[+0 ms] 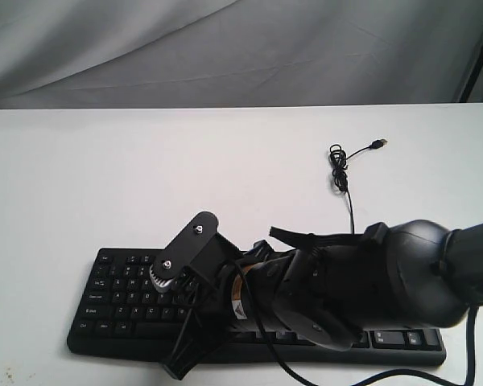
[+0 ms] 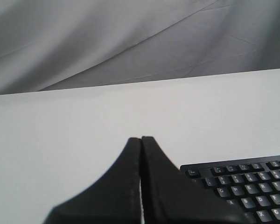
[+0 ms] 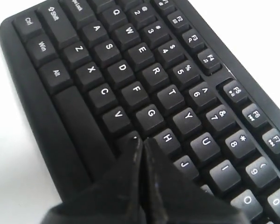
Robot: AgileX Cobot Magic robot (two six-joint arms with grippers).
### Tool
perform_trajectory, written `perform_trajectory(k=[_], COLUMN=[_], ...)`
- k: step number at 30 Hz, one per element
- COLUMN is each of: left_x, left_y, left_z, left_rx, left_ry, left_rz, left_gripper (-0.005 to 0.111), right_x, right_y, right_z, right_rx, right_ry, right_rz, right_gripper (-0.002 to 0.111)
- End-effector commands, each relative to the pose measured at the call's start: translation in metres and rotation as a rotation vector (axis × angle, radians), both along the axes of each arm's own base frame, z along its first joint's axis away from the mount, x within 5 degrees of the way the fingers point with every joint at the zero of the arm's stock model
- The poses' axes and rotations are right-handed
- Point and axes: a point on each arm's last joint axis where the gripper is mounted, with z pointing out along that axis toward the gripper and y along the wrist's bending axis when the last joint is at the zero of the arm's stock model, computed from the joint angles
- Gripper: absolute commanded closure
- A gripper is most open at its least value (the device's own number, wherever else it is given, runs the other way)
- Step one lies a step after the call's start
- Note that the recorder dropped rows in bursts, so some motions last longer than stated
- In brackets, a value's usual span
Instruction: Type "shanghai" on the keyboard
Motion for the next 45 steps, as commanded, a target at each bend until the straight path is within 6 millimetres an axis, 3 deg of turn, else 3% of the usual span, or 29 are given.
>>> perform_trajectory(k=[1,14,23,29,32,36,45], left_x=[0.000,0.000,0.000,0.000,0.000,0.000,0.000], left_y=[0.000,0.000,0.000,0.000,0.000,0.000,0.000], left_z=[-0.001,-0.001,-0.001,-0.001,-0.001,-0.001,-0.001], left_rx=[-0.003,-0.003,-0.003,-0.003,-0.003,-0.003,-0.003], left_ry=[-0.004,-0.004,-0.004,-0.004,-0.004,-0.004,-0.004], left_rz=[-0.003,-0.003,-0.003,-0.003,-0.003,-0.003,-0.003], left_gripper=[0.107,0.107,0.107,0.107,0.107,0.107,0.107], right_x=[0.003,0.006,0.006,0.006,0.017,0.019,0.019], right_y=[-0.003,-0.005,-0.005,-0.004,0.009,0.028,0.029], right_z=[-0.001,-0.004,-0.018,0.003,0.013,0.004,0.001], right_rx=[-0.006,-0.014,-0.039,0.013,0.012,-0.007,-0.013], right_ry=[-0.009,-0.006,0.018,-0.021,-0.029,-0.023,-0.021], right_rz=[0.002,-0.005,-0.008,-0.008,-0.013,0.016,0.023], right_gripper=[0.108,0.108,0.108,0.108,0.108,0.108,0.108])
